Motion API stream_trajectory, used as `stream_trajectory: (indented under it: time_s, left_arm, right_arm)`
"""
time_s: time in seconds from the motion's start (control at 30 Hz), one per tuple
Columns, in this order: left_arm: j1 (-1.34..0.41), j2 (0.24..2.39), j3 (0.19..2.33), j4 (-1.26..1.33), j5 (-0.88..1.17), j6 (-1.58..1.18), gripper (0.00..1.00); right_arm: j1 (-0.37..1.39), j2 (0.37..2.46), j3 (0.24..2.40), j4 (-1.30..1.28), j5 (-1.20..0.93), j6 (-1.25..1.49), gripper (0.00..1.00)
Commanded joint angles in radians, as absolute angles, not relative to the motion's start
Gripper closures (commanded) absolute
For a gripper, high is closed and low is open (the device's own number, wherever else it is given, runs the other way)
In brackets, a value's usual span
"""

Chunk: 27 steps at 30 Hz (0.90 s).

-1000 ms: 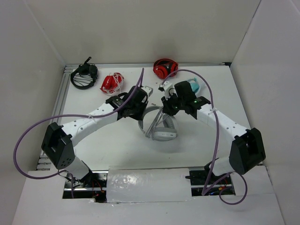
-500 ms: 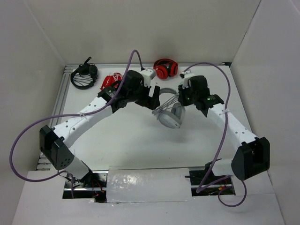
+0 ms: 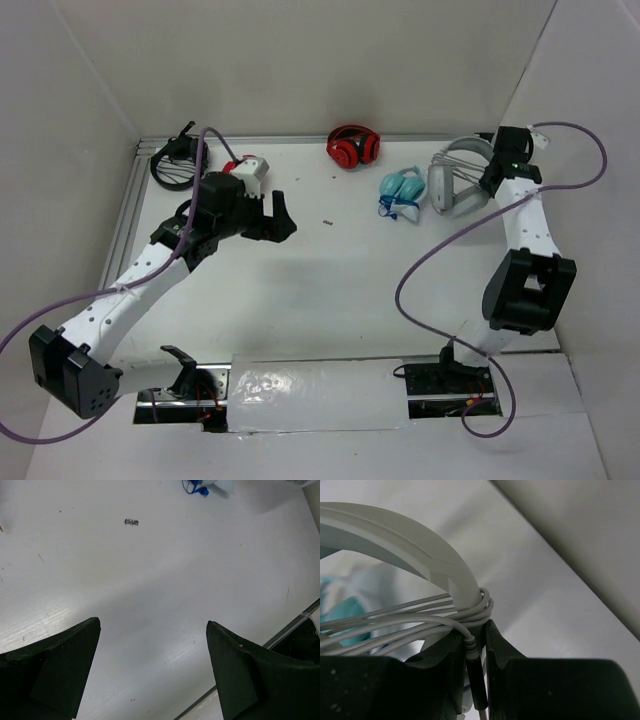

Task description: Wrap the headphones

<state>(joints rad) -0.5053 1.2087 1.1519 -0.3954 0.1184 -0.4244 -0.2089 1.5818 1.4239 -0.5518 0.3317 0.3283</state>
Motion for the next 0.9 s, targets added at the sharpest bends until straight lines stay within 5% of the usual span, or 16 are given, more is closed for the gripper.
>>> stream_trajectory:
  time_s: [0.0,0.37,0.47,0.5,0.6,0.77,0.87]
  left_arm:
    - [-0.489,1.169,1.091,-0.330,0.176,-0.468,0.01]
    - [-0.463,1.140,0.993,-0.310,0.209,-0.505,0.01]
    - [-0.460,1.135,0.985,-0.316,0.213,-0.506,0.01]
    - [-0.460,1.132,0.985,-0.319,0.212,-0.506,0.01]
    - [-0.456,1.123,0.980,-0.324,0.206,-0.509,0.01]
    - [-0.453,1.095,0.974,-0.330,0.212,-0.511,0.01]
    - [-0.451,1.080,0.977,-0.333,0.213,-0.512,0.01]
  right_arm:
    - [-0.282,1.679,1.528,-0.673,0.454,0.462,1.00]
    - [-0.365,1.931,1.597,-0.765,0.476,0.511,1.00]
    - [-0.371,1.963,1.597,-0.772,0.466,0.521,0.85]
    - [-0.371,1.973,1.598,-0.775,0.466,0.523,0.70]
    - [-0.371,1.962,1.591,-0.778,0.457,0.525,0.46]
    - [-0.368,1.907,1.575,-0.773,0.448,0.515,0.35]
    - [-0.348,1.849,1.562,-0.764,0.442,0.505,0.19]
